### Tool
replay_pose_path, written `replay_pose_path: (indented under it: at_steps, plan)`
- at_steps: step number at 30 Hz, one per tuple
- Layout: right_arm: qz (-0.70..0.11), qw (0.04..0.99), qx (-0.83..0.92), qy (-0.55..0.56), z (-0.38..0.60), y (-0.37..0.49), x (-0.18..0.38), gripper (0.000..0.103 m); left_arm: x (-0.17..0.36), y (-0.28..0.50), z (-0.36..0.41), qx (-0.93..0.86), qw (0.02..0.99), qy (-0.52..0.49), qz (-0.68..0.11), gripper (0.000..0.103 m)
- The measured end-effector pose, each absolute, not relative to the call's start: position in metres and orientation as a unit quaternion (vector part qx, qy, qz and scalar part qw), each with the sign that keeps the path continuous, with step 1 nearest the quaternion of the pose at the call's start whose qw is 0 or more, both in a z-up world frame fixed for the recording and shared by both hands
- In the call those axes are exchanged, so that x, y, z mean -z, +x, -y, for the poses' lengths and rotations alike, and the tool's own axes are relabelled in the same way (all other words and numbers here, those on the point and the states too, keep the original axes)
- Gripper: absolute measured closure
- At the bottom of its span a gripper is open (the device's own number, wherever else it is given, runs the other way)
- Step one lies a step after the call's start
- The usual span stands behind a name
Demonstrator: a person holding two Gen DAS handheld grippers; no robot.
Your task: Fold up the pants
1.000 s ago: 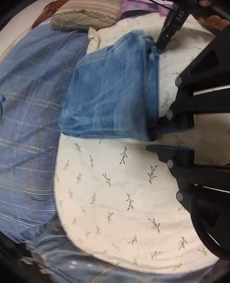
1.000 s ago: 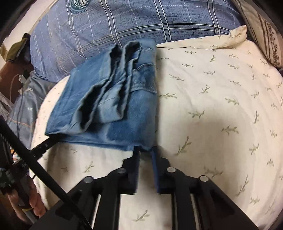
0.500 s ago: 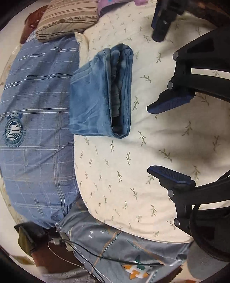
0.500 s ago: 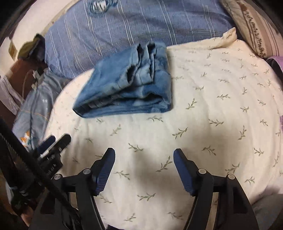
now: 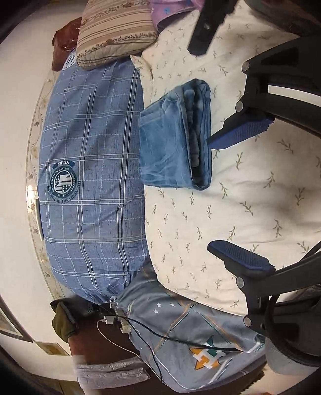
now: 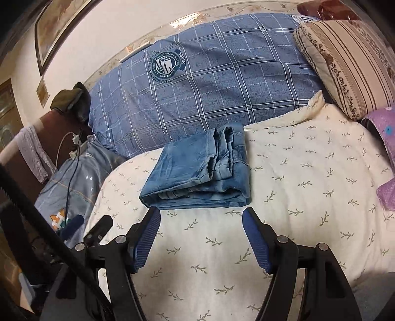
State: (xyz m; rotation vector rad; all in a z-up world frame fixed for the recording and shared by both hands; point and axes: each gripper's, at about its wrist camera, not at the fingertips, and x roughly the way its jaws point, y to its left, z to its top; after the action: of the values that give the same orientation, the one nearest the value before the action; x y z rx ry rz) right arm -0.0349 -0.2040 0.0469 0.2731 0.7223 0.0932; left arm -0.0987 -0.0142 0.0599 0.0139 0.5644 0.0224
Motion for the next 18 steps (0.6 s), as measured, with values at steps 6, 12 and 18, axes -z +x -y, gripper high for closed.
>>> replay_pose_path:
  at_steps: [6, 12, 18]
  plan:
    - [-0.355, 0.927, -0.041, 0.111, 0.192, -0.035, -0.042, 0.025, -0.058, -0.098, 0.018, 0.011, 0.956, 0.020, -0.294, 0.026]
    - [-0.343, 0.934, -0.030, 0.094, 0.188, -0.037, -0.046, 0.023, -0.063, -0.091, 0.011, 0.017, 0.954, 0.011, -0.300, 0.026]
    - [-0.350, 0.932, -0.014, 0.095, 0.192, -0.035, -0.043, 0.023, -0.062, -0.086, 0.007, 0.017, 0.951, -0.003, -0.308, 0.026]
